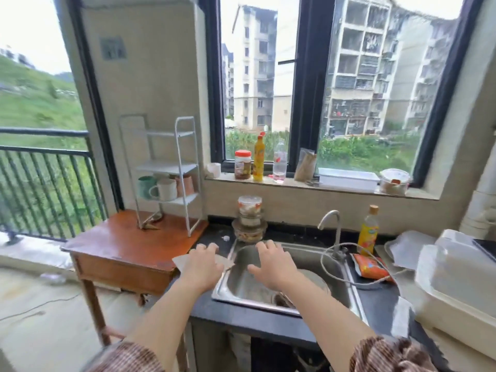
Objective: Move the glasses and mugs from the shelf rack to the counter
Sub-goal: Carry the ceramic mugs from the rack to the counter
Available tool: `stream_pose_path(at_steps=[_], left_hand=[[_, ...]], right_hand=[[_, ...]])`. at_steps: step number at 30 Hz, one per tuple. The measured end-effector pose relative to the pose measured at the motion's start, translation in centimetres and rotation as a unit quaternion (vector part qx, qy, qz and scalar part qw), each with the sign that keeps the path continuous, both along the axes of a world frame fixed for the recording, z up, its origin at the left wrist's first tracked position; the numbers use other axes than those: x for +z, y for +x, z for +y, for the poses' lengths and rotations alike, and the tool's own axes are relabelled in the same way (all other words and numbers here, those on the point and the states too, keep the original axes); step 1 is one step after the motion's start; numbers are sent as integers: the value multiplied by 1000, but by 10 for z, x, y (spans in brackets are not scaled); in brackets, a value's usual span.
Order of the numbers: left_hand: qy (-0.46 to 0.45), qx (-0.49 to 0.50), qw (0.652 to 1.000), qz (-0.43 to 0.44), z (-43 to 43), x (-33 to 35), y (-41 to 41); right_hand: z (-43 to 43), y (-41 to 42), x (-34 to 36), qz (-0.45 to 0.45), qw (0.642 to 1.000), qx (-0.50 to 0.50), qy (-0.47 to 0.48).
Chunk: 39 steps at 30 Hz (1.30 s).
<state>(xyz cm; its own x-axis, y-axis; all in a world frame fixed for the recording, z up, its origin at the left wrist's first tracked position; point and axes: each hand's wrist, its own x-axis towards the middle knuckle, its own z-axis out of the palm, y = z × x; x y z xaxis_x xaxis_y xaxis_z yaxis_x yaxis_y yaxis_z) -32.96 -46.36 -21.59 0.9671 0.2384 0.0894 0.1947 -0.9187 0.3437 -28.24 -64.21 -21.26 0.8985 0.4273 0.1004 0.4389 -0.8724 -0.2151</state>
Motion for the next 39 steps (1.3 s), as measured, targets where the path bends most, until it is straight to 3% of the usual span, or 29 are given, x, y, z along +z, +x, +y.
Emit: stream_pose_path(at_steps=[8,17,28,35,39], left_hand=[[14,67,998,-17,137,31,103],[-49,151,984,-76,278,44,186],[-127,120,983,-55,438,-7,282],[-233,86,968,-34,509,-56,340],[-359,111,926,-44,524,-63,370]], right_hand=[[157,125,31,-22,998,64,5],[305,223,43,-25,992,120,-5],[463,304,-13,46,997,62,-4],[541,347,-44,200,965,-44,164],[570,367,-55,252,918,-100,290]])
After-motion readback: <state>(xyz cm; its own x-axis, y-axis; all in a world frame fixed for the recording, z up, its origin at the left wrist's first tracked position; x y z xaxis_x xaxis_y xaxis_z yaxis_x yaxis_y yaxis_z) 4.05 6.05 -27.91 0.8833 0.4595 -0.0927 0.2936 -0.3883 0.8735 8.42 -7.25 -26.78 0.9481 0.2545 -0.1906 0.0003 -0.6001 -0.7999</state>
